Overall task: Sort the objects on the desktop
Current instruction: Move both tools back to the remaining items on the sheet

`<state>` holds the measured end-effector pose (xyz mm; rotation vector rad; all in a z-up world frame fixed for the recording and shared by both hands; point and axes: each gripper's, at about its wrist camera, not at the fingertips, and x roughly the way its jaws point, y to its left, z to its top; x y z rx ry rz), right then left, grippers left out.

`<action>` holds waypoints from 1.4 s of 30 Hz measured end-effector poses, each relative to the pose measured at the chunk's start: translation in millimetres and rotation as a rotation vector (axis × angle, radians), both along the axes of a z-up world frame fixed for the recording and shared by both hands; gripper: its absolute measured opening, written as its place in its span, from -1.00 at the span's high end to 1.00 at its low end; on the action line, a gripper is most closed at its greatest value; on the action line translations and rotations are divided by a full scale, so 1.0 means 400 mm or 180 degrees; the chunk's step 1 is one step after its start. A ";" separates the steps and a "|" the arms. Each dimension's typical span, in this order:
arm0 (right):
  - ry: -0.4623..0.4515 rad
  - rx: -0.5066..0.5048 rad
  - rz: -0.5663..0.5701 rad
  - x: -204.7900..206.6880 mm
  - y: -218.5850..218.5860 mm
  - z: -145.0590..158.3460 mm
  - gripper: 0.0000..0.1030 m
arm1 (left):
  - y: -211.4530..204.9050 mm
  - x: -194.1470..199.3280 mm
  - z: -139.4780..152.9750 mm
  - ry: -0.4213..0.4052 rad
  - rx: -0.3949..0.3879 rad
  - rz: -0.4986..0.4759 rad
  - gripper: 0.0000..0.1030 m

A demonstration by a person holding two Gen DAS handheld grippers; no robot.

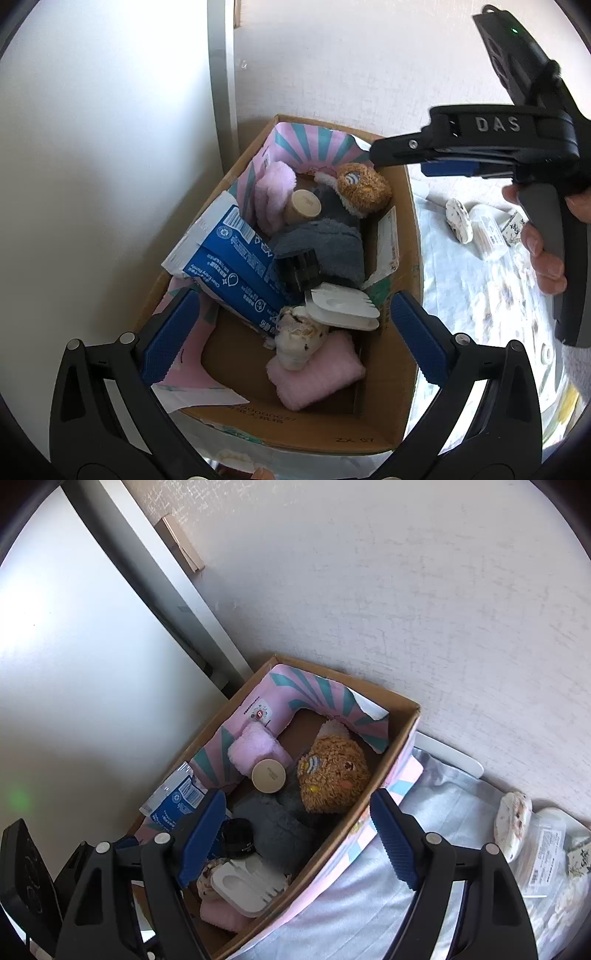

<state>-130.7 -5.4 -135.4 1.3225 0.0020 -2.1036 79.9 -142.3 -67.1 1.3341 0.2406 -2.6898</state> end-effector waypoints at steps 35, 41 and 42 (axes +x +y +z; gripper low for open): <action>0.0480 0.0244 -0.1857 0.277 0.636 0.161 -0.50 | 0.365 -0.262 0.202 0.0264 0.0264 -0.1258 -1.00; 0.0501 0.0393 -0.2341 0.333 0.752 0.148 -0.50 | 0.447 -0.365 0.125 0.0052 0.0382 -0.1410 -0.99; 0.0485 0.0395 -0.2443 0.344 0.768 0.138 -0.50 | 0.455 -0.389 0.099 -0.0016 0.0436 -0.1430 -0.99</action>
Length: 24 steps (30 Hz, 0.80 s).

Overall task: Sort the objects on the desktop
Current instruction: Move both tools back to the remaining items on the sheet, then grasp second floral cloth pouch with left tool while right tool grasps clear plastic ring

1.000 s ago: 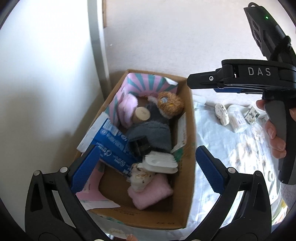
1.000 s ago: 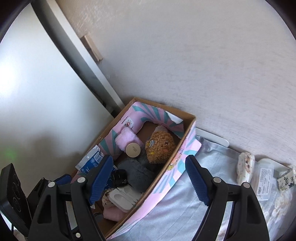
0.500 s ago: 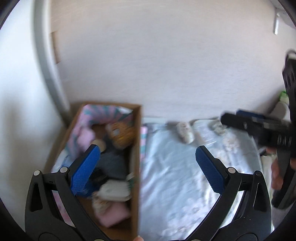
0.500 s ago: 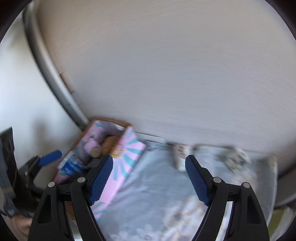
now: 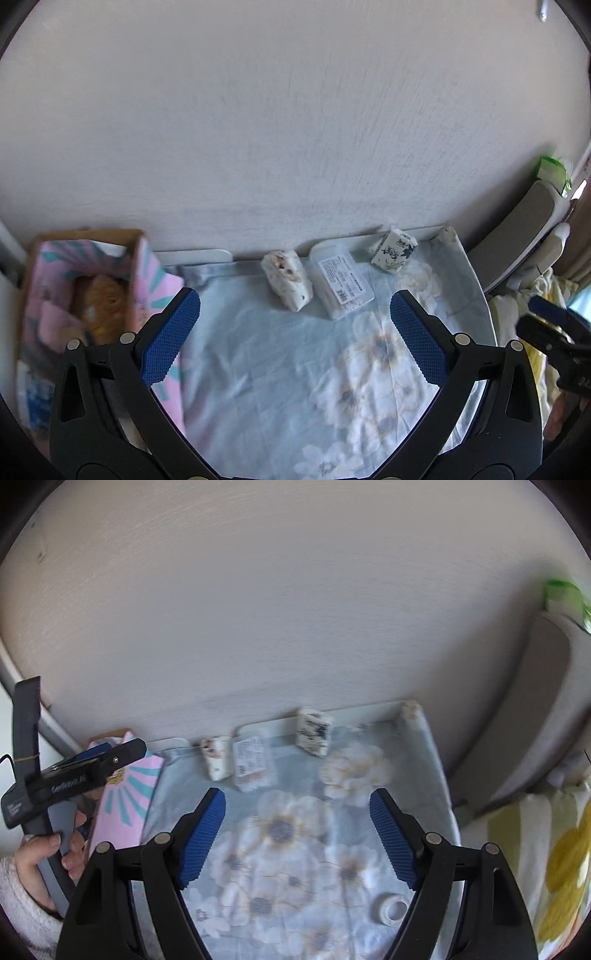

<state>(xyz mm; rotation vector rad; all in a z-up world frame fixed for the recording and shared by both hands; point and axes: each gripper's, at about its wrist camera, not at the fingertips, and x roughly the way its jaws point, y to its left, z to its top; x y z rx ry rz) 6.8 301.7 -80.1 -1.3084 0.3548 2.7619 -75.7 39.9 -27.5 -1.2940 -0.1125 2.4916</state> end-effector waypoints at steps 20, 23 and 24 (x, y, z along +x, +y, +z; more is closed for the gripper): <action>-0.0228 0.0258 -0.1475 0.204 0.078 -0.315 -0.45 | 0.060 -0.170 -0.314 -0.0263 -0.0107 0.0112 -0.96; -0.0261 0.0240 -0.1501 0.205 0.091 -0.338 -0.34 | 0.071 -0.177 -0.326 -0.0267 -0.0090 0.0084 -0.89; -0.0270 0.0236 -0.1500 0.203 0.093 -0.344 -0.29 | 0.073 -0.180 -0.330 -0.0272 -0.0077 0.0072 -0.87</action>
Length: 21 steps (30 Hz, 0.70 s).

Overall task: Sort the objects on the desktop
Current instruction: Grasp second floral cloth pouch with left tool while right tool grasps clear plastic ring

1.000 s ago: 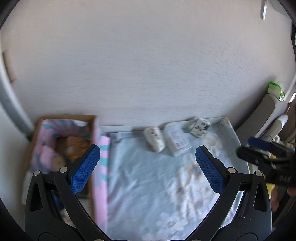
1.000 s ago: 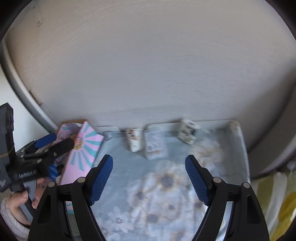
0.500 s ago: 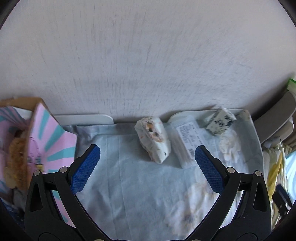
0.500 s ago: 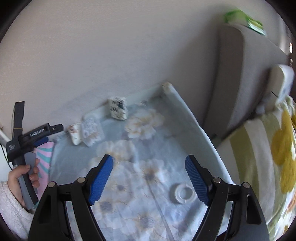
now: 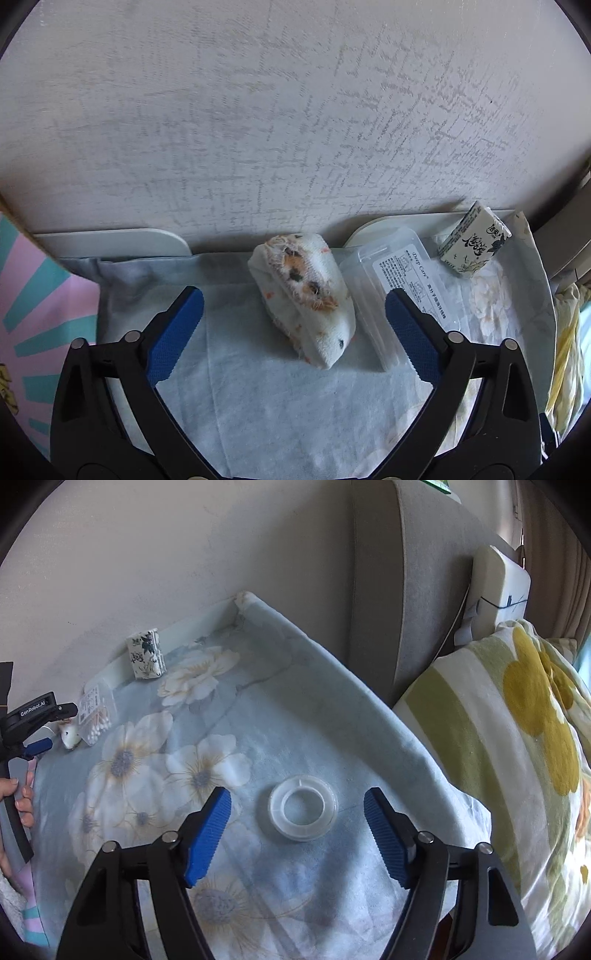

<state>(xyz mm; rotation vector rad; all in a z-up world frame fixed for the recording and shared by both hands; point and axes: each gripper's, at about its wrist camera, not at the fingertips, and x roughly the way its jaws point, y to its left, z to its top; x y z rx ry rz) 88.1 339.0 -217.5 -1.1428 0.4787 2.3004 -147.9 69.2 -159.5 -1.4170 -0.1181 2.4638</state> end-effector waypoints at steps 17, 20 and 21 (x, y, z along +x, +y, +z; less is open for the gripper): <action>-0.0079 -0.0008 -0.0068 -0.016 0.009 -0.035 -0.09 | -0.044 -0.011 -0.042 -0.0086 0.0258 0.0234 -0.61; -0.0125 0.0060 -0.0051 -0.020 0.003 -0.035 0.03 | -0.022 -0.006 -0.044 -0.0029 0.0071 0.0159 -0.52; -0.0142 0.0088 -0.0044 -0.021 0.002 -0.035 0.07 | -0.016 -0.004 -0.046 -0.0020 0.0033 0.0122 -0.47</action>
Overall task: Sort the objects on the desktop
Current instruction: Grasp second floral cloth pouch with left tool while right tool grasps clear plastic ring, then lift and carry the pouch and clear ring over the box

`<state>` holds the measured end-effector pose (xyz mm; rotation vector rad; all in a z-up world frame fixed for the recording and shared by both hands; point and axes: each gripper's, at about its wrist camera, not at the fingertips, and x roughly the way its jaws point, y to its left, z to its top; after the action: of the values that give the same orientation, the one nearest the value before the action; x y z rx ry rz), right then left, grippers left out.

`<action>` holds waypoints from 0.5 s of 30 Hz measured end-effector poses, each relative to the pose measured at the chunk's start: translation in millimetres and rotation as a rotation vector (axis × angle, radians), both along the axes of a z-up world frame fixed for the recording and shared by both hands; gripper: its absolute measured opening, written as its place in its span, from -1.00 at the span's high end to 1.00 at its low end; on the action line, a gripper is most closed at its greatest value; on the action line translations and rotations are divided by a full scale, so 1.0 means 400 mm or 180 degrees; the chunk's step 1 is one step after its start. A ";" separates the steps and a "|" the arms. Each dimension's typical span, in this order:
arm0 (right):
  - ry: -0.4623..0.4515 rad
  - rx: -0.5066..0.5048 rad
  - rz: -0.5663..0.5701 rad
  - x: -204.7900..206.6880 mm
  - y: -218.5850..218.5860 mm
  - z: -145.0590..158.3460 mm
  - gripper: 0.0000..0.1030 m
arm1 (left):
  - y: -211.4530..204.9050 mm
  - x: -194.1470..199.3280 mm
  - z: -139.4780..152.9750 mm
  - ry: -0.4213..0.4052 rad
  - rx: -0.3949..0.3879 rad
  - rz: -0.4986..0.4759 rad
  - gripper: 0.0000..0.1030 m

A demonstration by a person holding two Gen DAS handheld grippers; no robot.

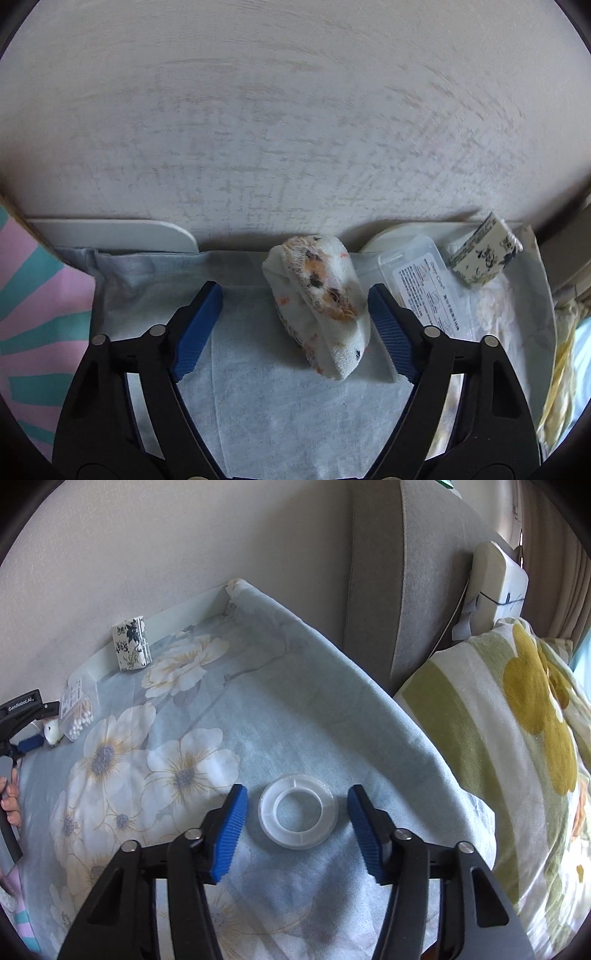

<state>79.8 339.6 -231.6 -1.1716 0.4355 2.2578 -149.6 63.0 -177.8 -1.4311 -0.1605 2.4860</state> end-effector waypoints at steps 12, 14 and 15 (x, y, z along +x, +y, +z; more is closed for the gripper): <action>-0.0019 0.0080 0.0072 0.009 -0.004 0.011 0.24 | 0.052 0.048 0.015 0.0206 -0.0262 -0.0332 0.41; -0.0009 0.0085 0.0084 0.012 -0.002 0.017 0.24 | 0.050 0.054 0.024 0.0210 -0.0251 -0.0333 0.42; -0.0008 0.0086 0.0088 0.014 0.000 0.021 0.24 | 0.065 0.054 0.016 0.0204 -0.0239 -0.0326 0.43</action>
<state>85.3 339.7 -223.3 -1.1735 0.3890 2.2786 -127.8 88.9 -171.5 -1.3502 0.0185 2.4745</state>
